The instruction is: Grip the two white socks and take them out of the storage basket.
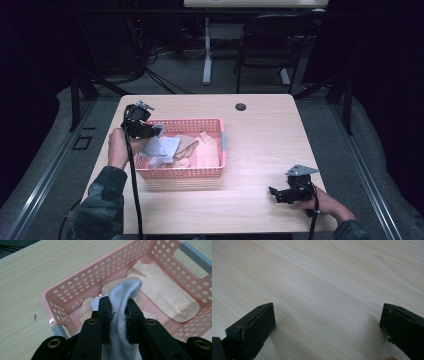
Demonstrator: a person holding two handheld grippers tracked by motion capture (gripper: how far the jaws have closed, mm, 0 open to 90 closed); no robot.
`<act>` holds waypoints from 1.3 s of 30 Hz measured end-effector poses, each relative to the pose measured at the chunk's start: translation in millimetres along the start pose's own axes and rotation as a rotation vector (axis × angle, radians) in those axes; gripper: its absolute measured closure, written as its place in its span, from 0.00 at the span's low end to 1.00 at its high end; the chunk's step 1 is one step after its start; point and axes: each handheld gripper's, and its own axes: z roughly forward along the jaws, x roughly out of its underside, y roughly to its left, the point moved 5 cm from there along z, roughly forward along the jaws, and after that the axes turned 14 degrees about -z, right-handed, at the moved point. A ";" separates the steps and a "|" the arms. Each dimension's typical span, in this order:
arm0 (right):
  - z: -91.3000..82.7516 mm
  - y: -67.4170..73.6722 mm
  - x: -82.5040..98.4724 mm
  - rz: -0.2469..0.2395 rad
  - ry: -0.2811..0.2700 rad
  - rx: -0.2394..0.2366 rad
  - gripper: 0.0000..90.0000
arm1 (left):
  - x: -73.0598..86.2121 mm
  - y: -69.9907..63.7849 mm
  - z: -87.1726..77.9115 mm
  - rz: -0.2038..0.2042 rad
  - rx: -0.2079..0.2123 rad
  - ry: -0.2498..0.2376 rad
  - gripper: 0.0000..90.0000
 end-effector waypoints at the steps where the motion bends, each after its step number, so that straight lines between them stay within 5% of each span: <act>1: 0.0 -0.2 0.1 -0.001 0.002 0.002 0.00 | -1.0 -0.1 -2.3 0.000 0.001 -0.001 0.86; 16: 0.0 -0.2 0.1 -0.001 0.002 0.003 0.00 | -16.1 5.0 -40.4 0.007 -0.023 -0.064 0.86; 39: 0.0 -0.2 0.1 -0.001 0.001 0.003 0.00 | -4.2 49.2 -74.2 -0.061 -0.094 -0.081 0.86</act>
